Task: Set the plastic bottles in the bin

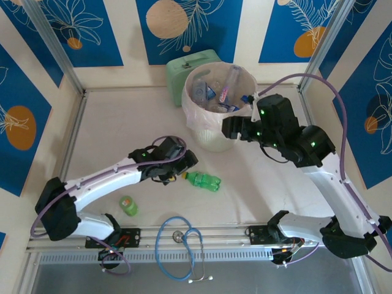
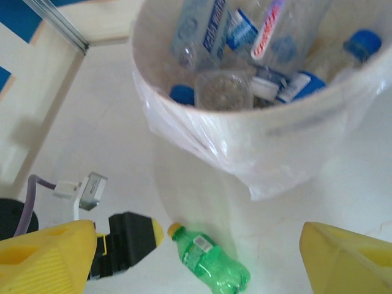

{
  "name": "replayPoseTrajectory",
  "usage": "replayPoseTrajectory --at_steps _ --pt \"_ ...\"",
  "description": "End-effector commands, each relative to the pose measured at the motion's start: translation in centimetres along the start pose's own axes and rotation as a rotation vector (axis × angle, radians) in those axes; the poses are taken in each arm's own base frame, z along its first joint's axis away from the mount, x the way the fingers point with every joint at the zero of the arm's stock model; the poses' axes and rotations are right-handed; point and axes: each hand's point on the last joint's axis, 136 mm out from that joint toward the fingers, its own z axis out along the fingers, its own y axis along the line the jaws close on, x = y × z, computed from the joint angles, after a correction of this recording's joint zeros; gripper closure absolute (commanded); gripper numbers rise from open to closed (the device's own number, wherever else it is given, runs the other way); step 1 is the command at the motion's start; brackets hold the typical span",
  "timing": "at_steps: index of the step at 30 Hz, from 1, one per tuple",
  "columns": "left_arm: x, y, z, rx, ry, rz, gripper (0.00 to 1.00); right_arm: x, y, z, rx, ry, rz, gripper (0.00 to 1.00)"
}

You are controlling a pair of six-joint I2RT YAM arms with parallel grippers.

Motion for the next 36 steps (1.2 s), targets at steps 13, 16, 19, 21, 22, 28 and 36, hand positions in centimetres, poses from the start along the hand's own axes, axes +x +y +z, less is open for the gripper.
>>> replayPoseTrajectory --at_steps 13,16,19,21,22,28,36 --pt "-4.5 1.5 -3.0 -0.108 -0.195 -0.025 0.00 13.6 1.6 4.6 -0.194 0.393 -0.068 0.09" --pt "-6.6 1.9 -6.6 -0.142 -0.292 0.085 0.00 15.4 1.6 6.7 -0.179 0.437 -0.114 0.06" --pt "-8.4 2.2 -9.6 -0.142 -0.373 0.191 0.00 17.3 1.6 9.3 -0.113 0.477 -0.190 0.04" --pt "-9.3 2.0 -11.1 -0.112 -0.408 0.255 0.00 18.3 1.3 11.1 -0.042 0.503 -0.230 0.04" --pt "-9.7 2.0 -11.8 -0.102 -0.417 0.281 0.00 18.8 1.2 12.1 -0.001 0.512 -0.257 0.04" --pt "-10.9 1.4 -13.4 -0.021 -0.381 0.404 0.00 21.3 1.3 16.5 0.122 0.565 -0.370 0.03" --pt "-11.7 2.4 -14.5 -0.039 -0.381 0.440 0.00 23.8 0.0 19.7 0.241 0.700 -0.470 0.04"
